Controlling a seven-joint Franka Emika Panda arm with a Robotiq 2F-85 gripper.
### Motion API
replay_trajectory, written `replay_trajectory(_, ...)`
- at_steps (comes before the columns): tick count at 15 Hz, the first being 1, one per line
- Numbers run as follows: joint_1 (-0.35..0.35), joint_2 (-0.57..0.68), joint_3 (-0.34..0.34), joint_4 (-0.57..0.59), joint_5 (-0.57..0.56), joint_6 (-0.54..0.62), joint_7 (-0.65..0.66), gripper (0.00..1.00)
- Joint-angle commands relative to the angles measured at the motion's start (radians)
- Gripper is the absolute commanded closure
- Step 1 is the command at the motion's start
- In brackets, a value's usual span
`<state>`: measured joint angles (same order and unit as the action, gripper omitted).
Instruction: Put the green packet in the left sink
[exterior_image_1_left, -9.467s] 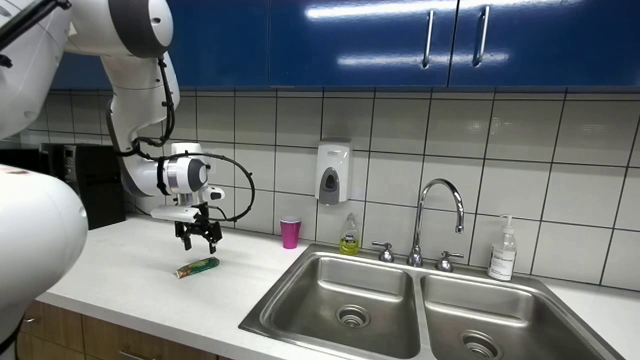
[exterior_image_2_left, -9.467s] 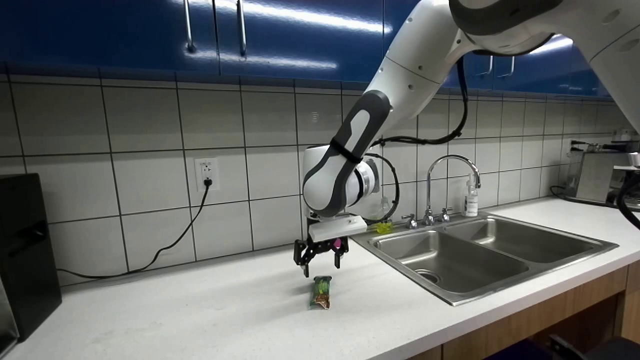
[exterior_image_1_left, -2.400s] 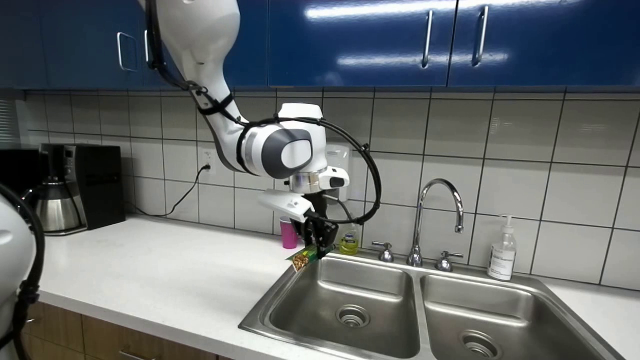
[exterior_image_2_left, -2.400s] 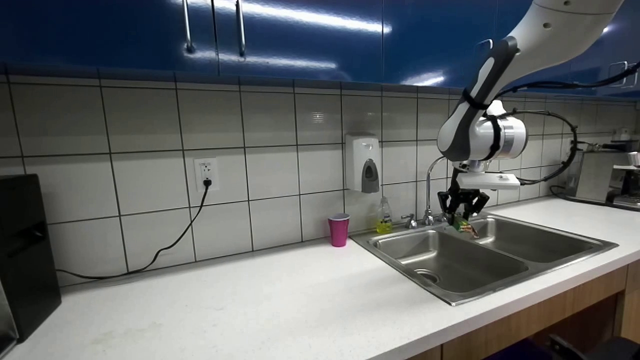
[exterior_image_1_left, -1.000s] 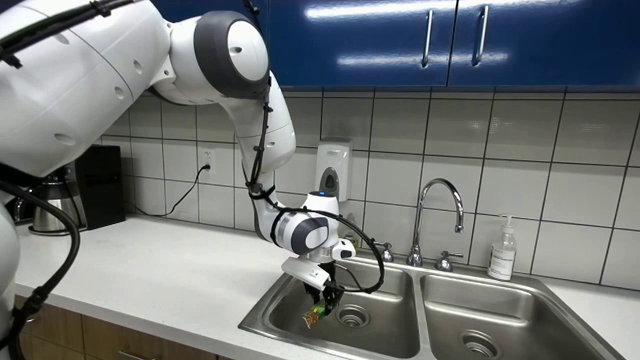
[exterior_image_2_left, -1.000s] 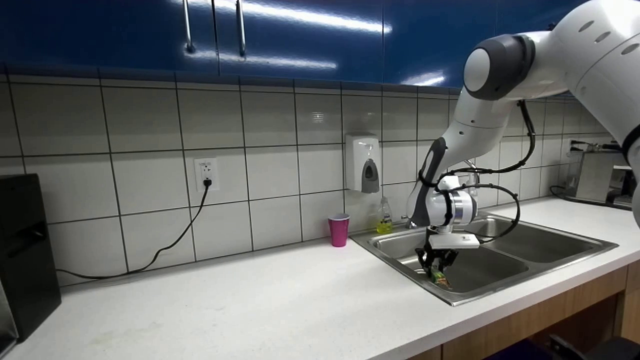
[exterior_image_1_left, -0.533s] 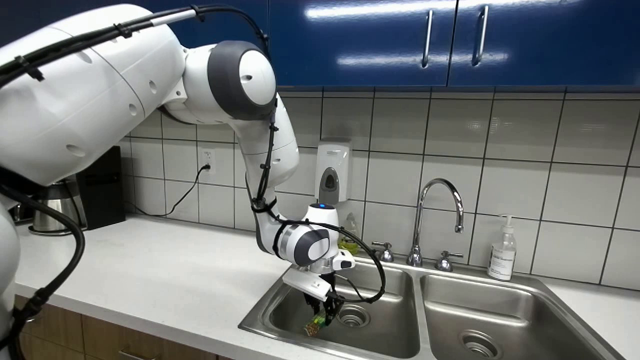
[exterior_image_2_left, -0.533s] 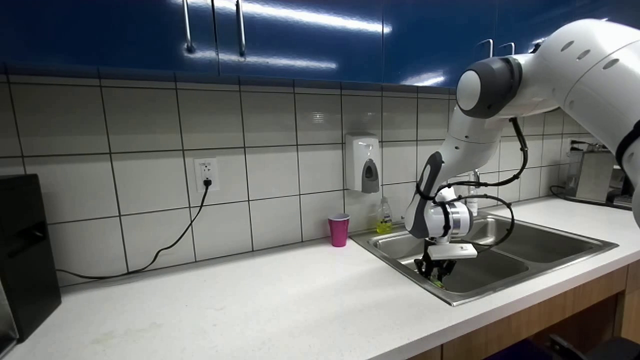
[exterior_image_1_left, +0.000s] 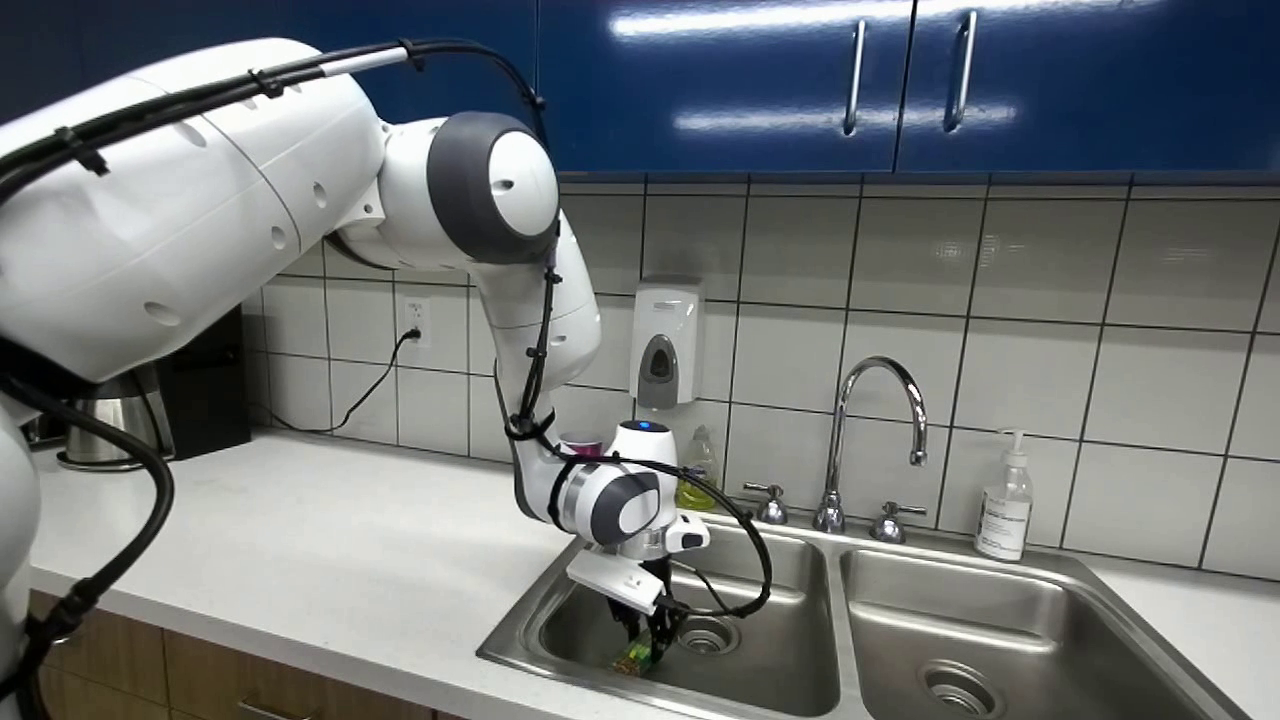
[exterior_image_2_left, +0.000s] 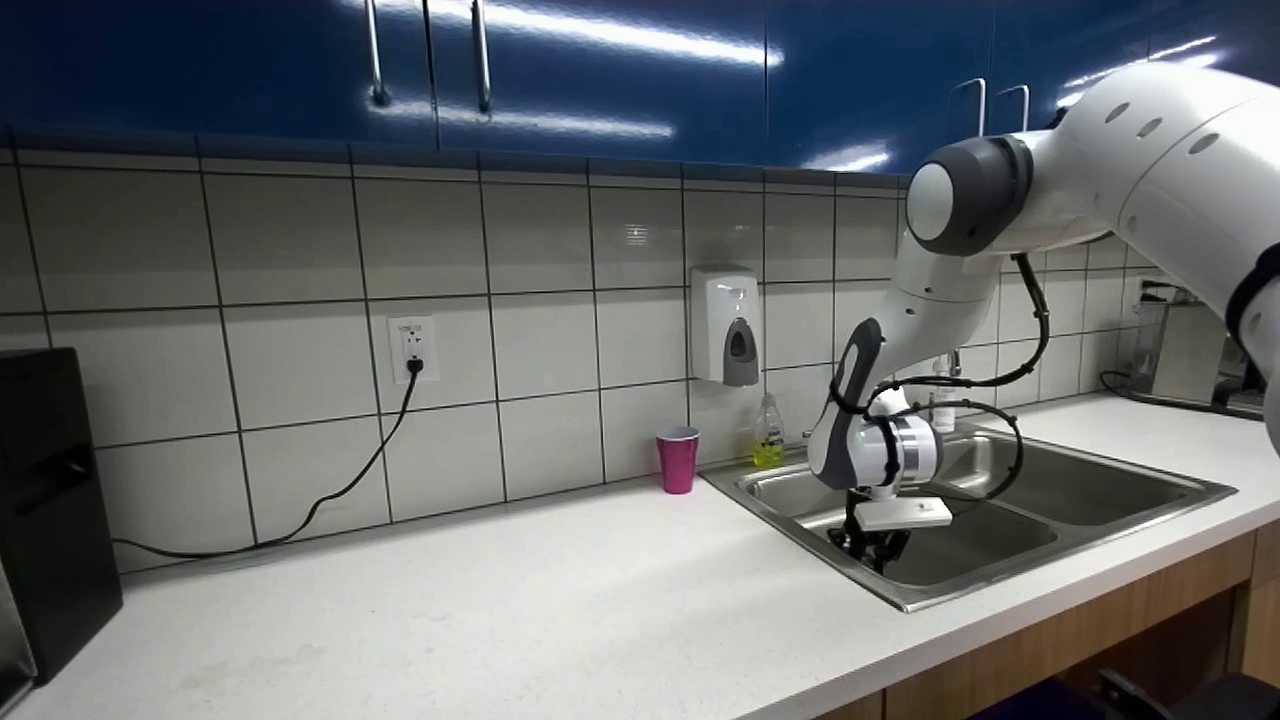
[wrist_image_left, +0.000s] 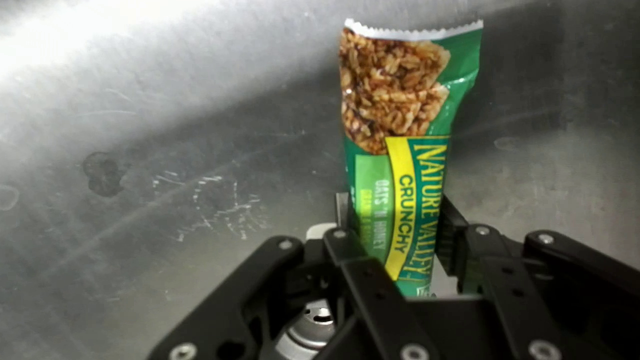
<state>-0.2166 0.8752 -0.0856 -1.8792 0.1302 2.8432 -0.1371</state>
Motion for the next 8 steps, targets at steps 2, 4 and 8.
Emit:
replay_trajectory(2, -0.005, 0.020, 0.002, 0.032, -0.031, -0.011, 0.027, 0.85)
replay_trajectory(4, 0.001, 0.024, -0.003, 0.035, -0.034, -0.013, 0.032, 0.74)
replay_trajectory(8, 0.004, 0.020, -0.001, 0.032, -0.034, -0.012, 0.036, 0.21)
